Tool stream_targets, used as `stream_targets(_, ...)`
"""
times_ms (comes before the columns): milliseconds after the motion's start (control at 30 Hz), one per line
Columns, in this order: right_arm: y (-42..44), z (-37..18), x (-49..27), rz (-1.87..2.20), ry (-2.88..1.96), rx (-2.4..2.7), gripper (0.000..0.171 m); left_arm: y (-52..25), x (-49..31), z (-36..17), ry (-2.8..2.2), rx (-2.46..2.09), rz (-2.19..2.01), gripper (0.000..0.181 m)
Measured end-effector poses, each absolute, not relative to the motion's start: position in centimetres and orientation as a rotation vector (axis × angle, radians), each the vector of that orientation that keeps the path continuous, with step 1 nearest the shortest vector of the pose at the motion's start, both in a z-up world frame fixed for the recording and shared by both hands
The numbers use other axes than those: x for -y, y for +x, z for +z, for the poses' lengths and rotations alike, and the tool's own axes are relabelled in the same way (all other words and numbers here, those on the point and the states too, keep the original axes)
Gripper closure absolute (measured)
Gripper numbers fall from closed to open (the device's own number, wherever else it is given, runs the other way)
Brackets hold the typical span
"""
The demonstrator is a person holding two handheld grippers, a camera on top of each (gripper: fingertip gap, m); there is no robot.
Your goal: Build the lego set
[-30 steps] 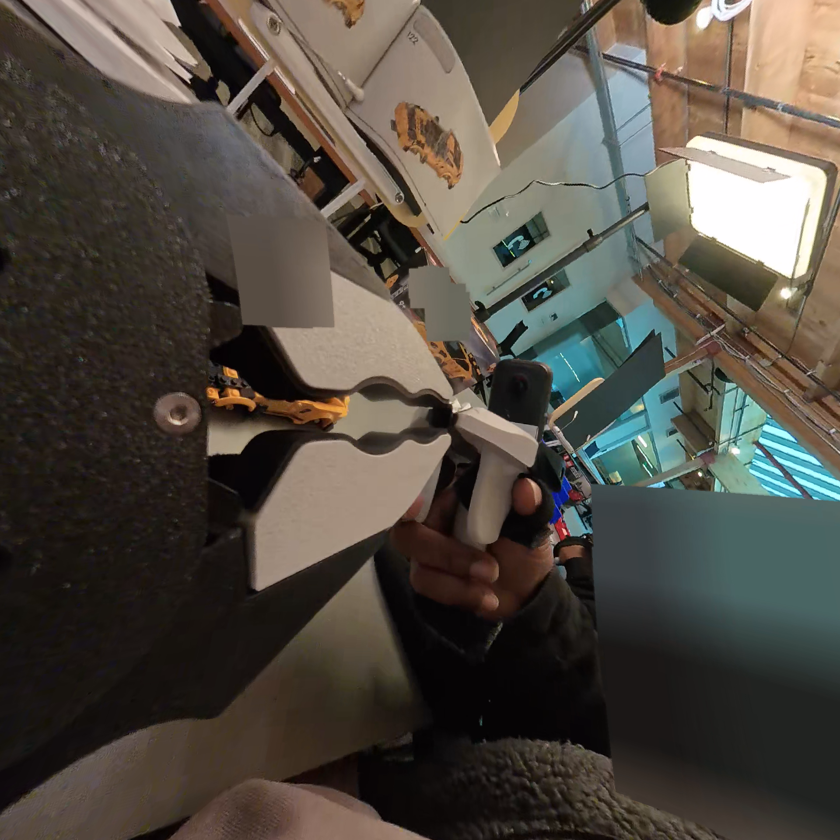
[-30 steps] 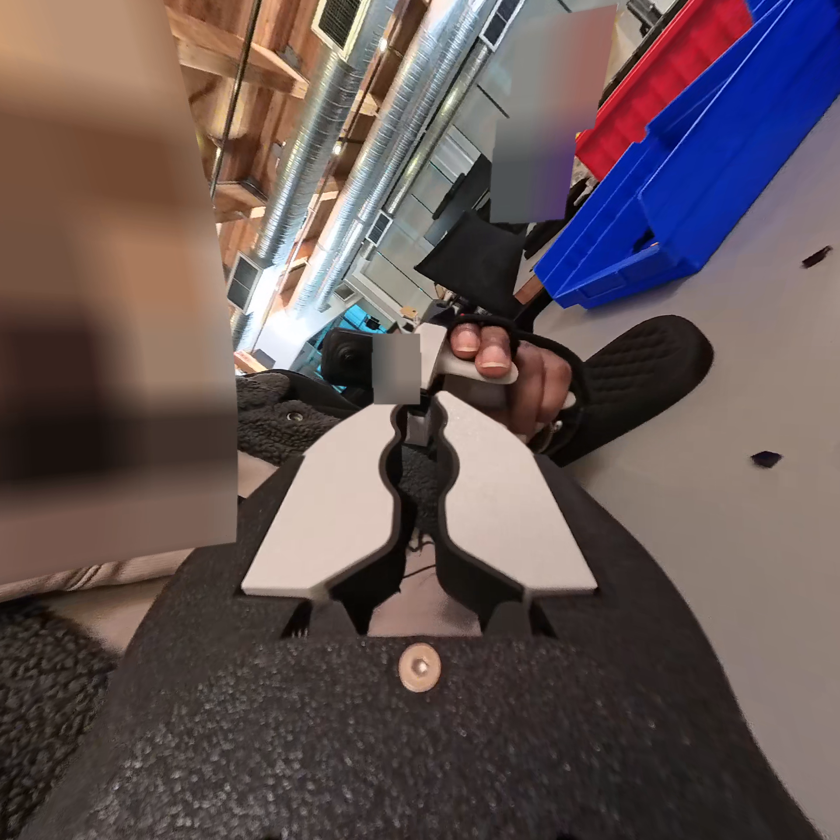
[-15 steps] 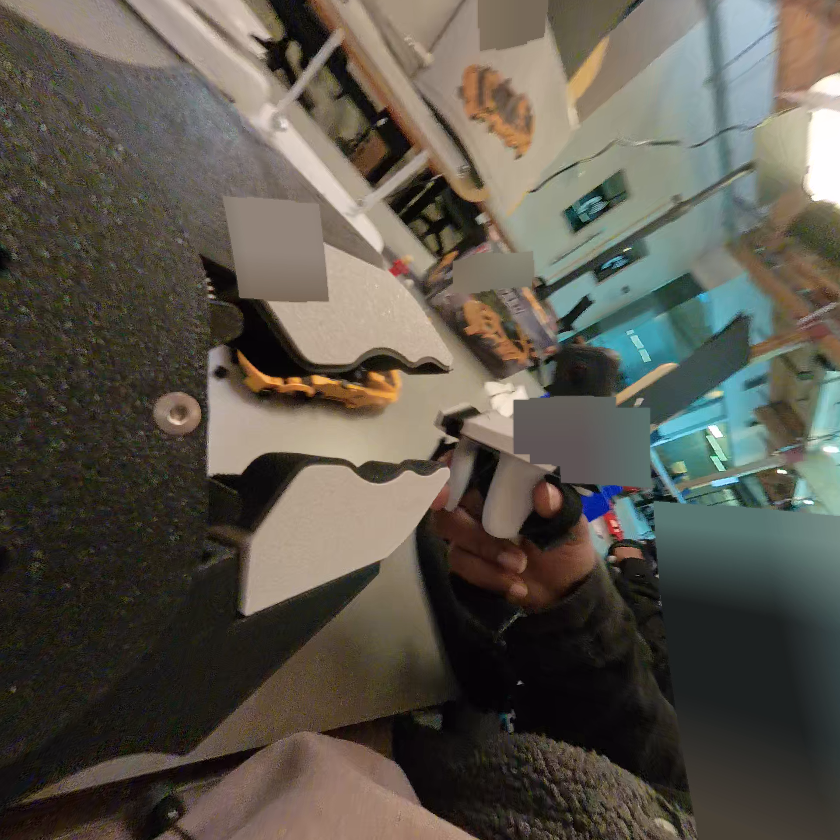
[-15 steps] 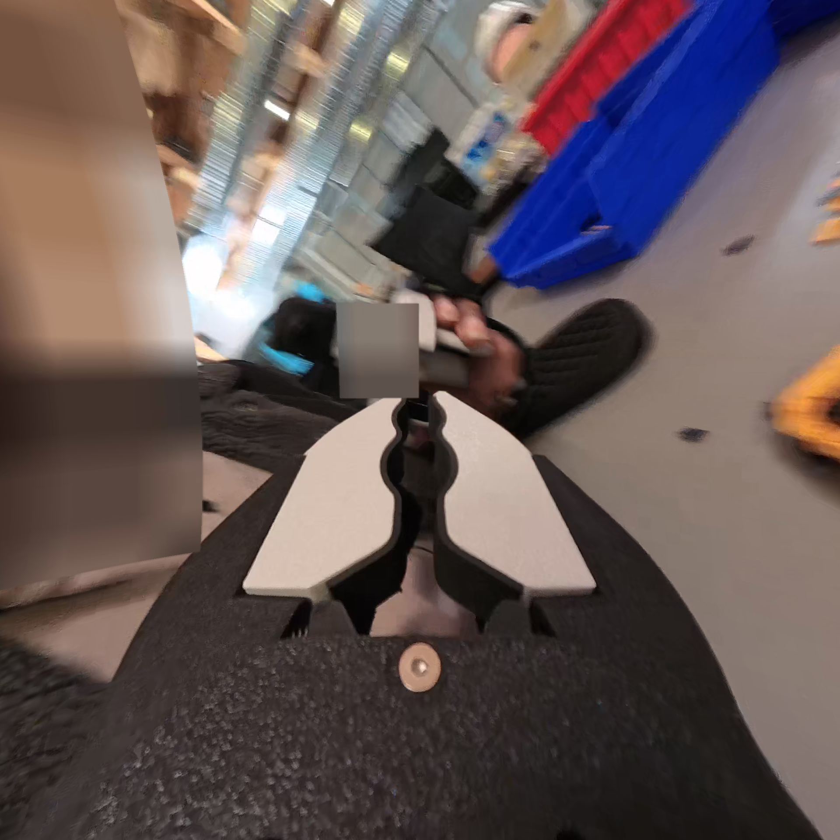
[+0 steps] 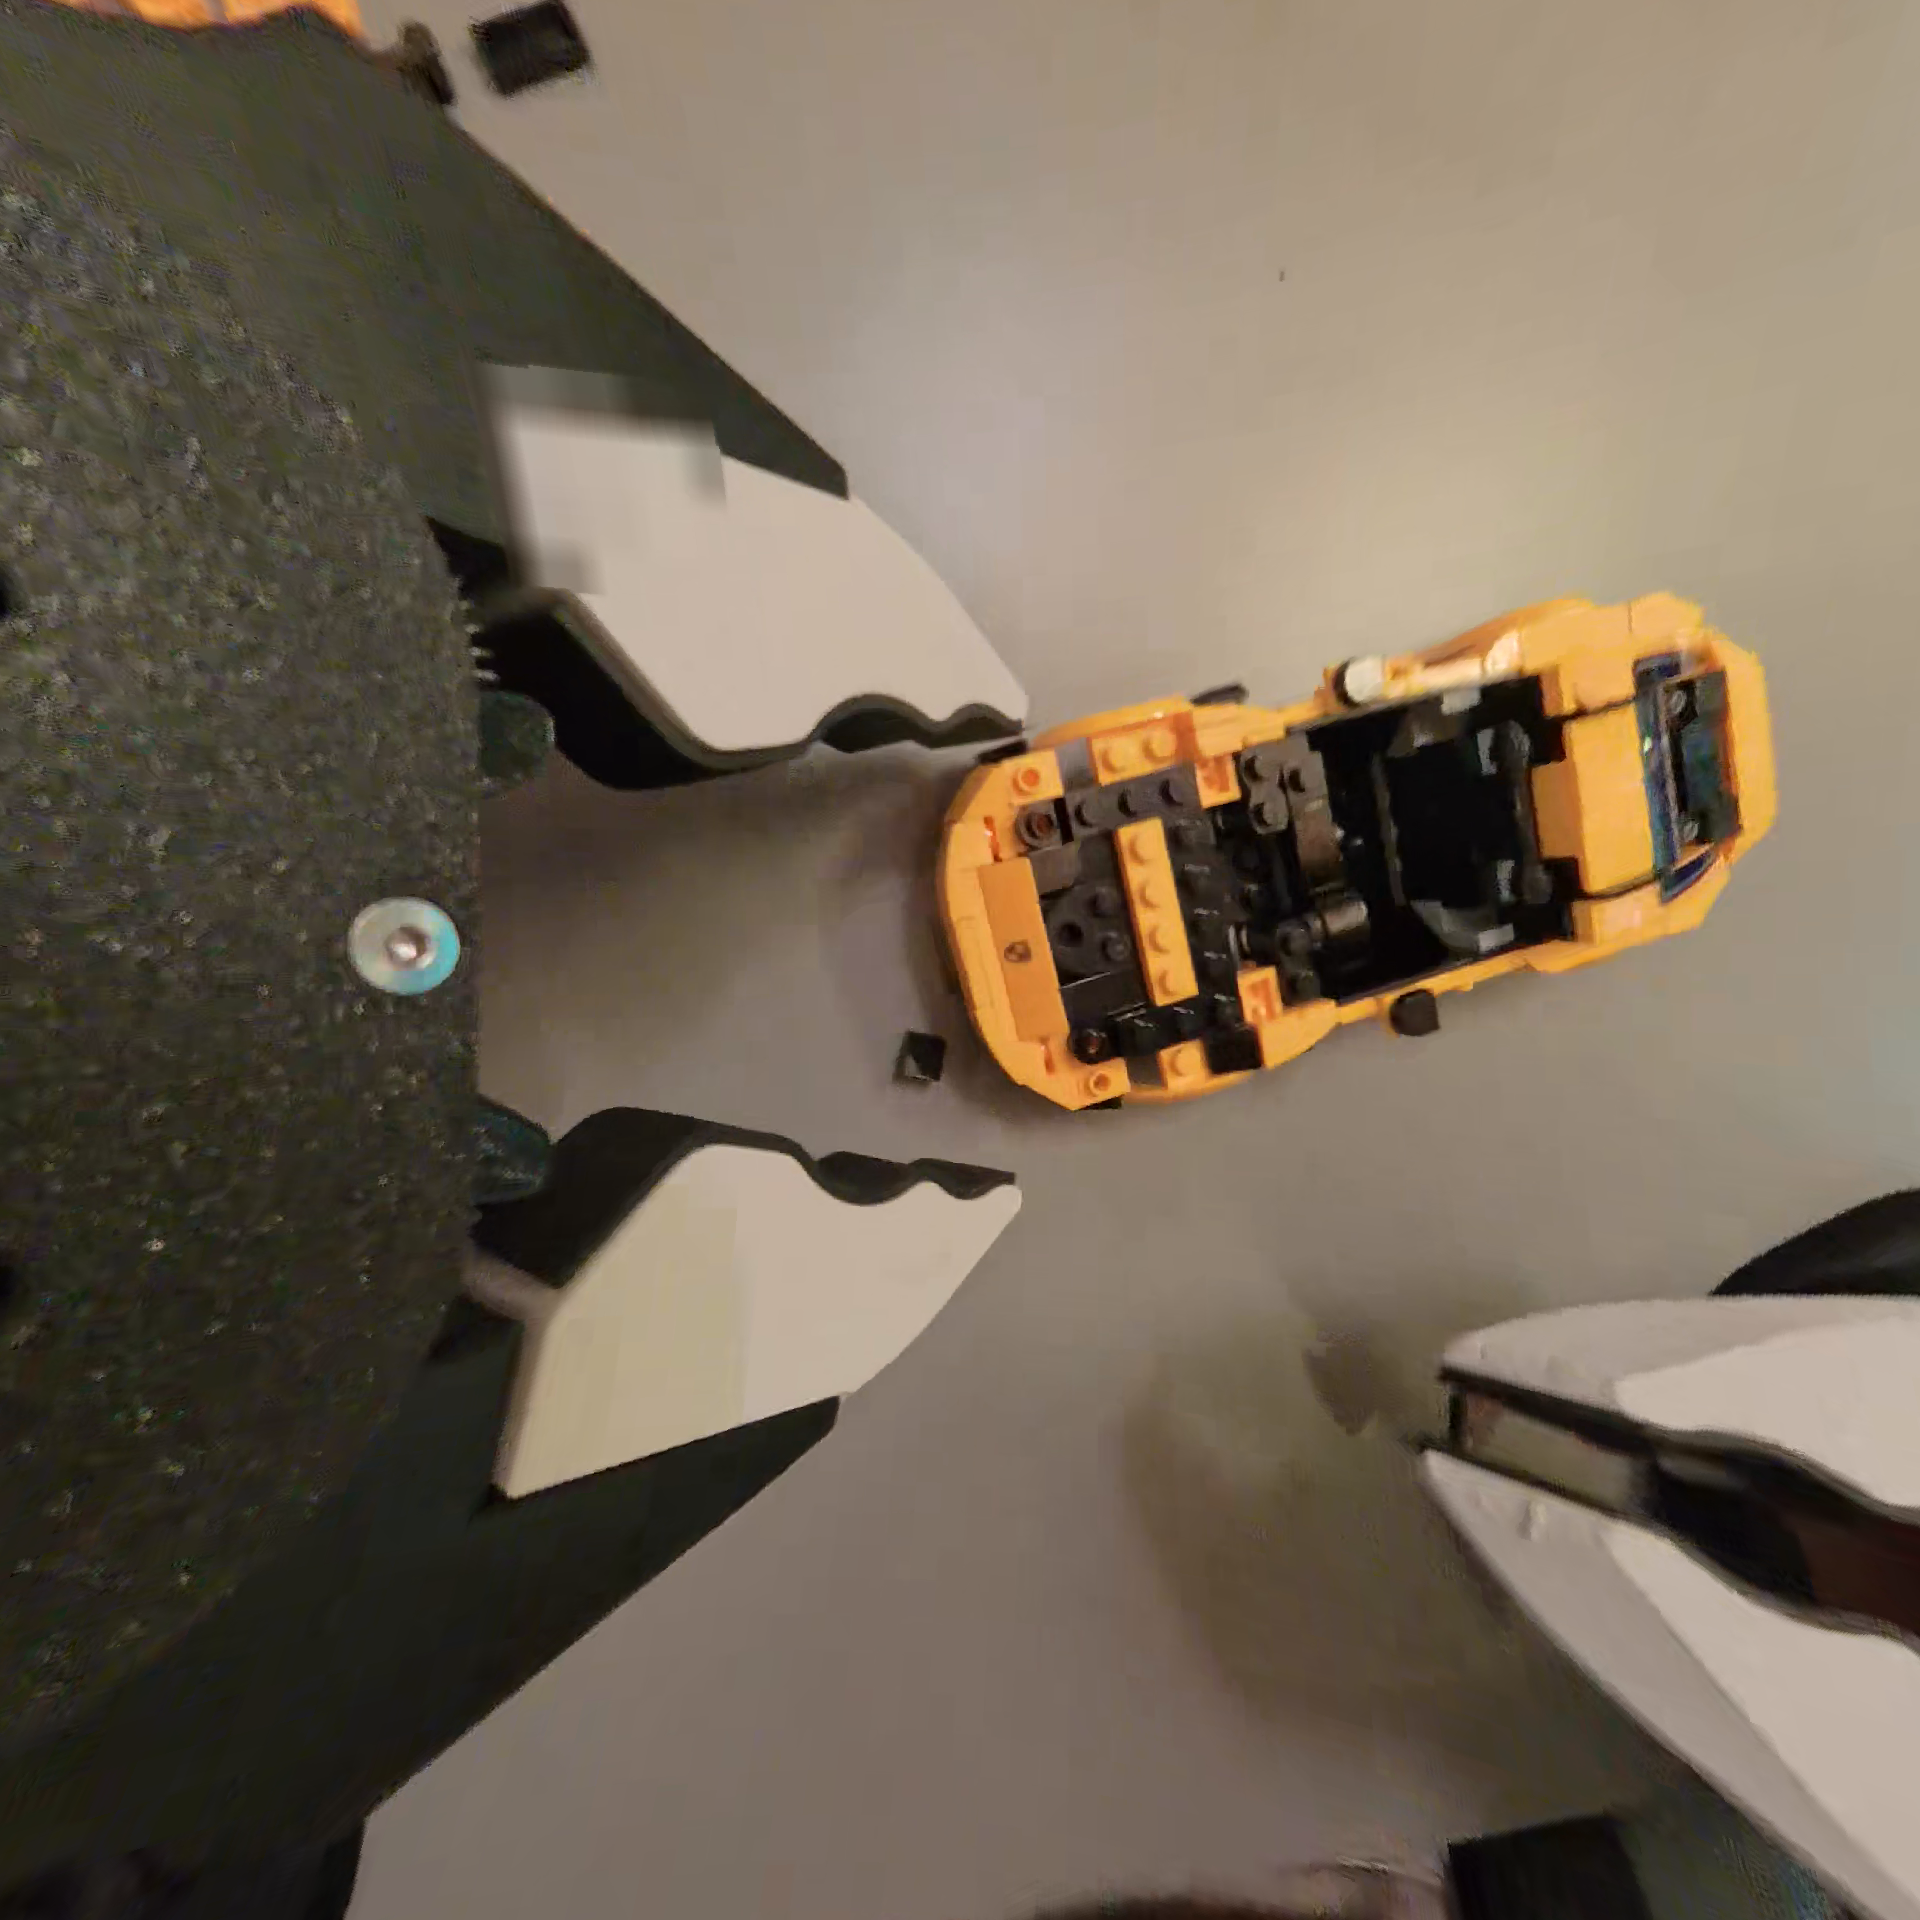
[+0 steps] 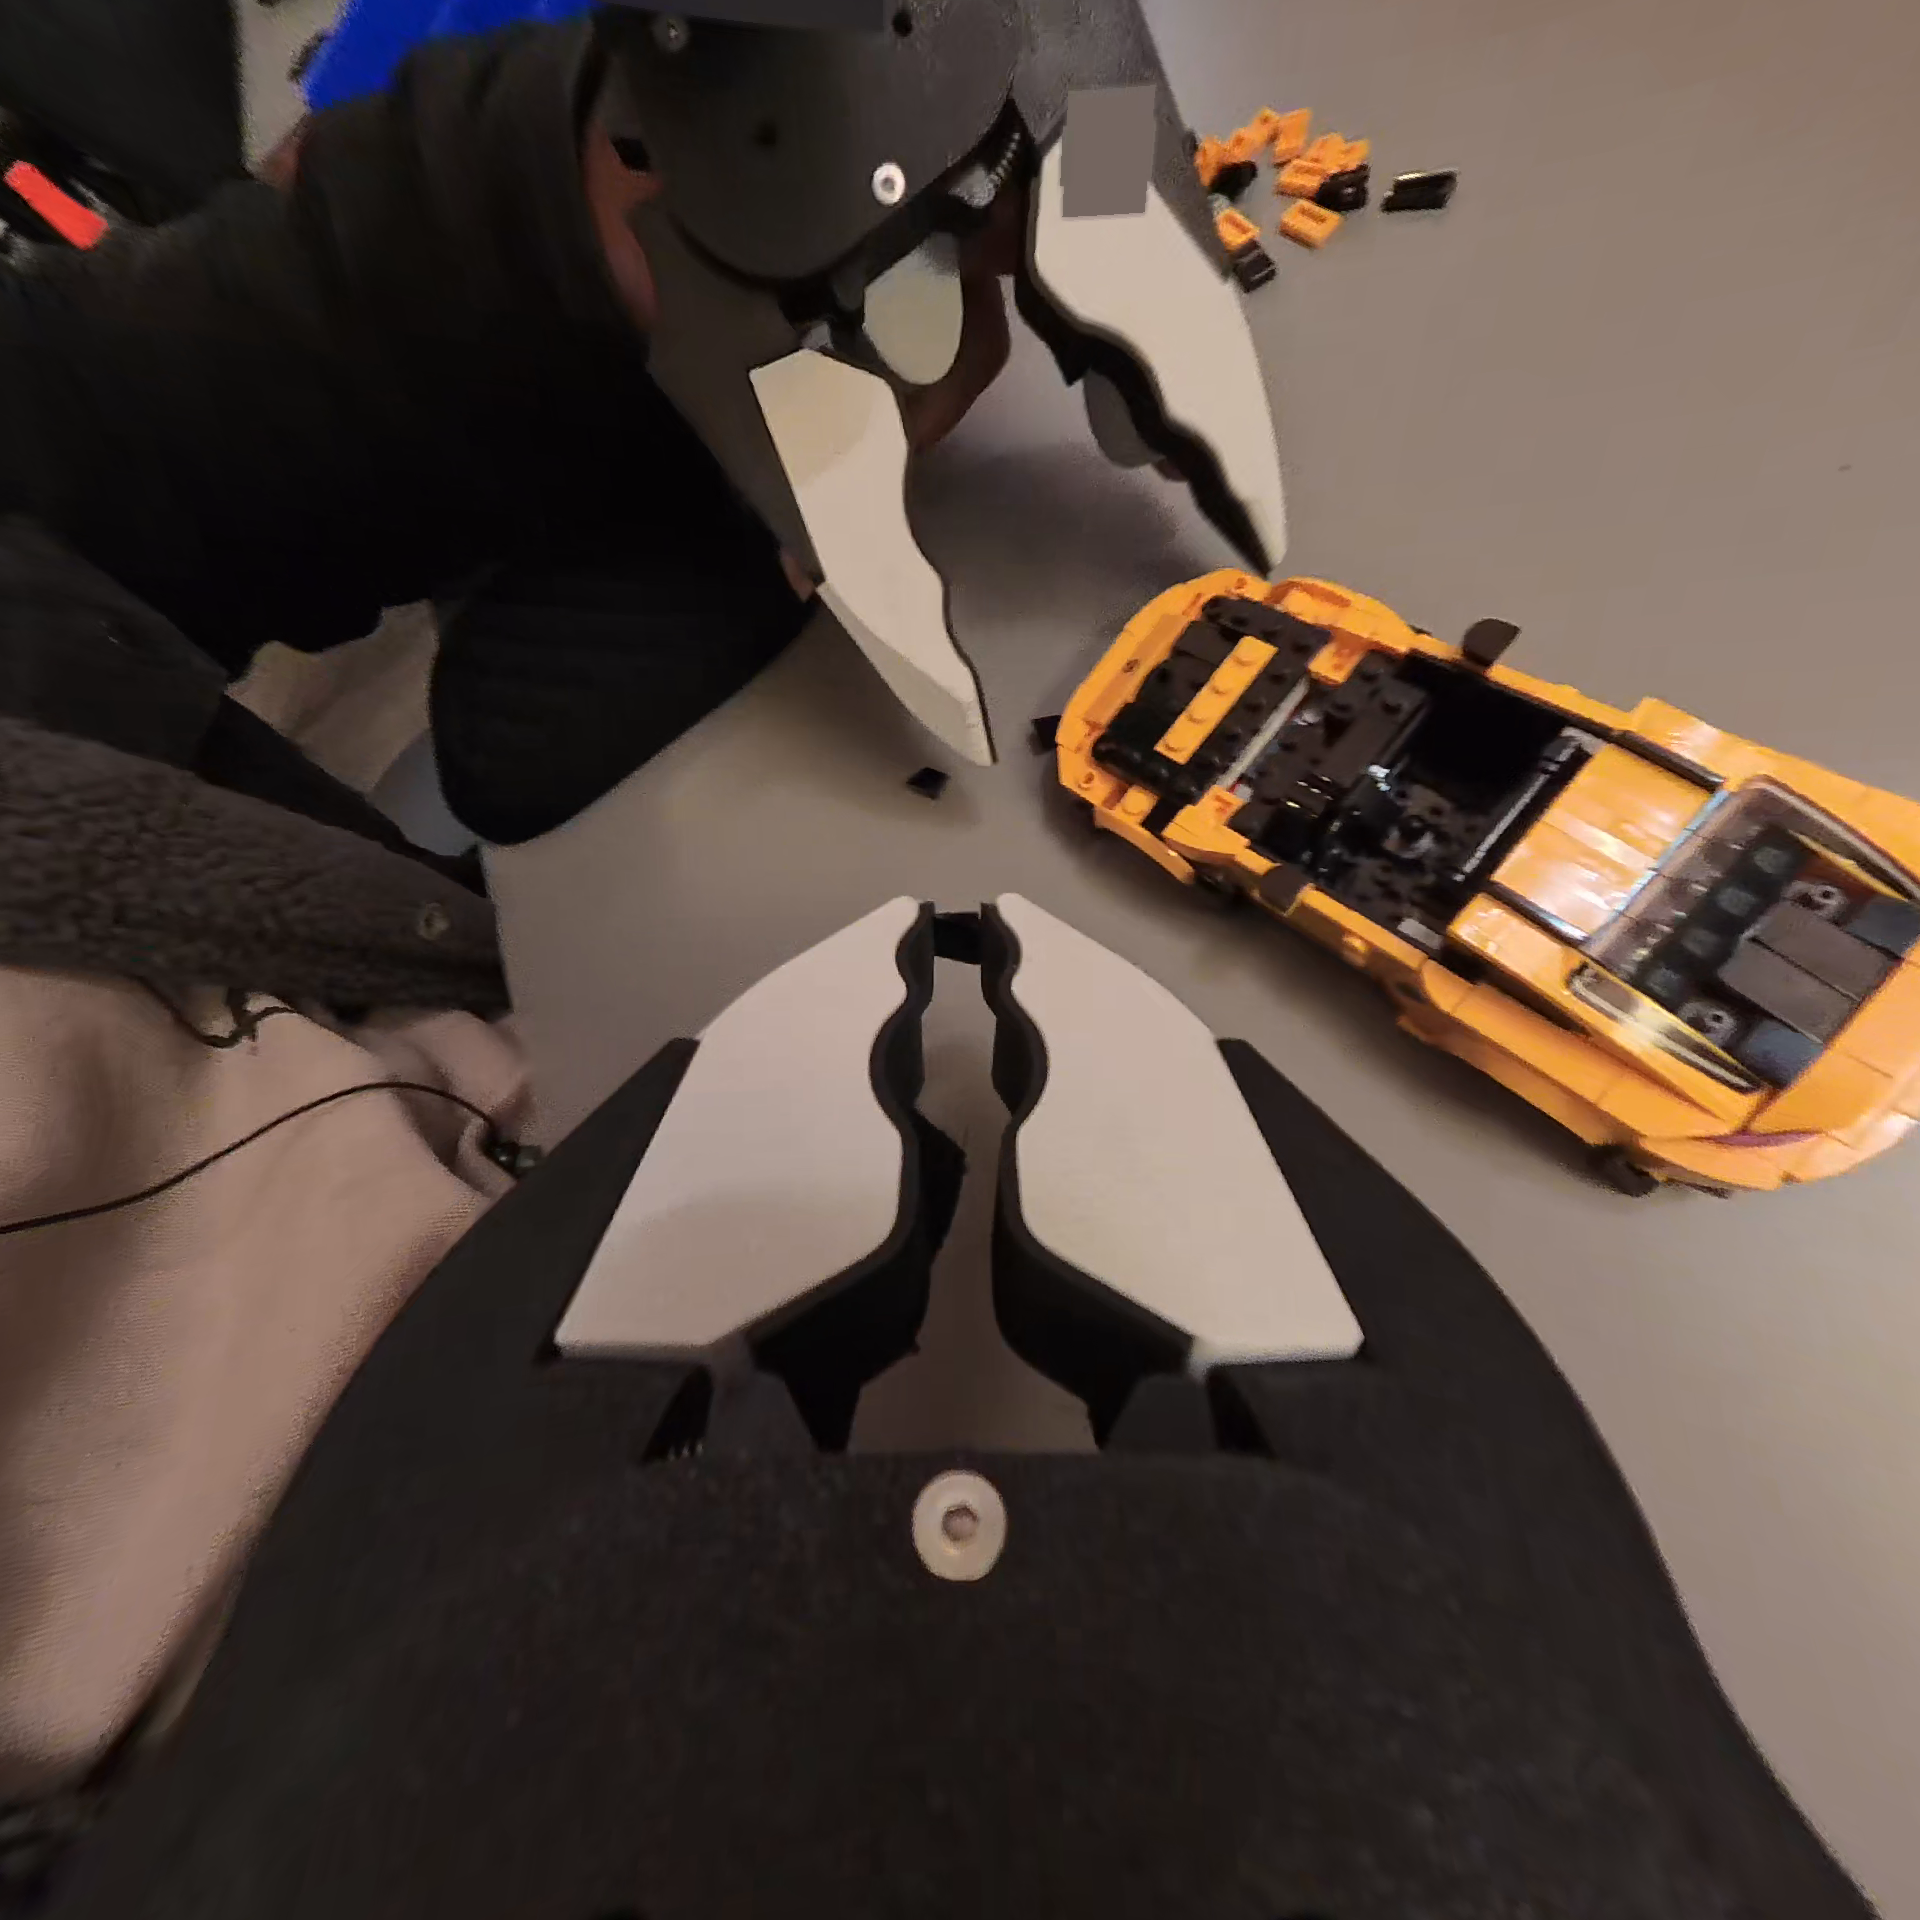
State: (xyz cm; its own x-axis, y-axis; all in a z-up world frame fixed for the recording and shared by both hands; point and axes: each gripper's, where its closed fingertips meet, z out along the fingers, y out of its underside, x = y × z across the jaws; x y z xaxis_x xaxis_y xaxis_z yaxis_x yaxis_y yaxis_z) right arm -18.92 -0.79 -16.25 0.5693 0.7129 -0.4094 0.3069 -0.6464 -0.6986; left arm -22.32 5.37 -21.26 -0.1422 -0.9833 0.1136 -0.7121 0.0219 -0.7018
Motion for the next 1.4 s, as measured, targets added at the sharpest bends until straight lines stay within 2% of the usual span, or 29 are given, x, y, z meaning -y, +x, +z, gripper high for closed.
stream_targets(167, -18.2, -17.4, -0.1, 0.754, -2.267, 0.854, 0.163, -21.5, -3.1, -21.3, -1.647, -1.996, -0.885, 0.117)
stream_targets(367, -16.5, -18.8, 1.4, 0.492, -2.317, 1.051, 0.163, -19.8, 1.7, -20.3, -1.460, -2.034, -1.049, 0.118)
stream_targets(733, -13.7, -20.1, 2.3, 0.149, -2.363, 1.296, 0.163, -19.6, 1.4, -20.8, -1.494, -1.989, -1.054, 0.120)
stream_targets(1400, -13.7, -20.3, 1.7, 0.058, -2.317, 1.361, 0.160, -19.7, 1.6, -21.6, -1.535, -1.999, -1.073, 0.124)
